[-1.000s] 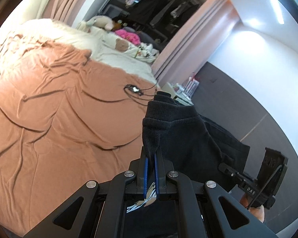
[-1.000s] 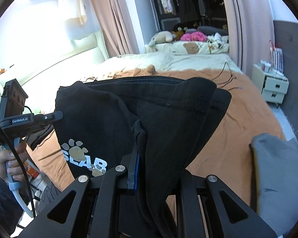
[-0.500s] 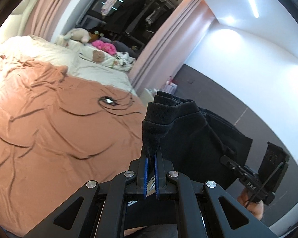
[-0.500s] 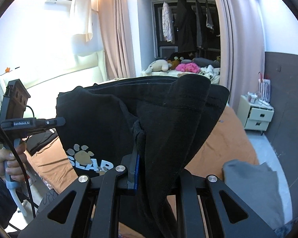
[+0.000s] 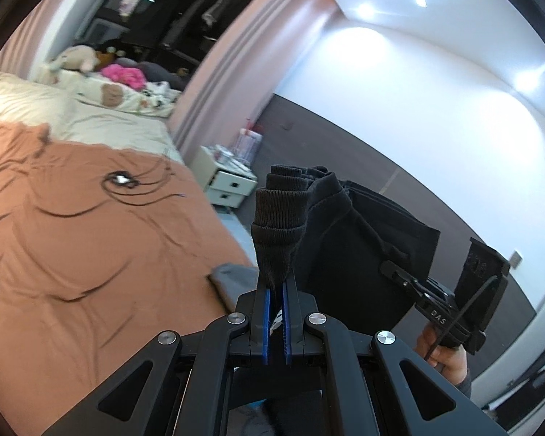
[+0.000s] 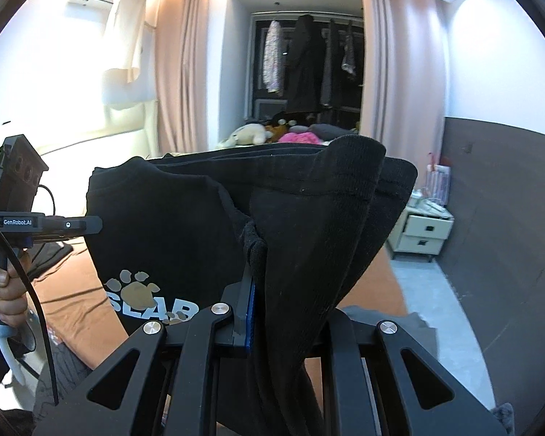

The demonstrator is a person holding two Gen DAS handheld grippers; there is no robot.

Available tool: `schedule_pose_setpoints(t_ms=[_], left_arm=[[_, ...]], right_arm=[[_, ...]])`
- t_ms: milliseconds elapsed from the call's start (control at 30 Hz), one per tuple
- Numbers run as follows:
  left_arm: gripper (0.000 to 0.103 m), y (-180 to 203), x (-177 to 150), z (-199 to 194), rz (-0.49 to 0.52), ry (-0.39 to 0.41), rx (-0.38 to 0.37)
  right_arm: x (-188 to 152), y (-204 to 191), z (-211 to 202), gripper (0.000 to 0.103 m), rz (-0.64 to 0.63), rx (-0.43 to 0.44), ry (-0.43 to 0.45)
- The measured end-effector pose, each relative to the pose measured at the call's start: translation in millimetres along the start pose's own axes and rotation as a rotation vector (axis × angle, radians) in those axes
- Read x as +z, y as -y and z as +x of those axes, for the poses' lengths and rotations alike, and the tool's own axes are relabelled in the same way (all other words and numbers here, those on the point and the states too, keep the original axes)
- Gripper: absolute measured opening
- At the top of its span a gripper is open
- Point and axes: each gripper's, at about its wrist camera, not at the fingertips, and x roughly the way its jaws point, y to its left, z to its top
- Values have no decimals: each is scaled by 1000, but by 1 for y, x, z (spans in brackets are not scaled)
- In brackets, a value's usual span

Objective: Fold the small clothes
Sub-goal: 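Lift the folded black shirt off the bed with both tools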

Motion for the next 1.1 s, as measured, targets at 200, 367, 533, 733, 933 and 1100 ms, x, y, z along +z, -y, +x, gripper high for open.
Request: schedule_pose_setpoints(t_ms=[200, 367, 533, 733, 933, 1100], left_arm=[[5, 36, 0, 44, 43, -49, -54], [5, 57, -9, 83, 57, -93, -122], [5, 76, -16, 123, 65, -149, -152], [5, 103, -25, 158, 67, -193, -201], [5, 117, -35, 181, 82, -224, -201], [5, 106, -35, 202, 64, -242, -183]], right_arm=[[-8, 4, -16, 10, 29, -68, 4], [-15, 3, -29, 10, 63, -141, 13], [-21, -2, -35, 10, 83, -202, 5], [-21, -6, -35, 10, 129, -259, -9], [-7, -13, -17, 10, 181, -309, -23], [3, -28, 10, 10, 204, -324, -38]])
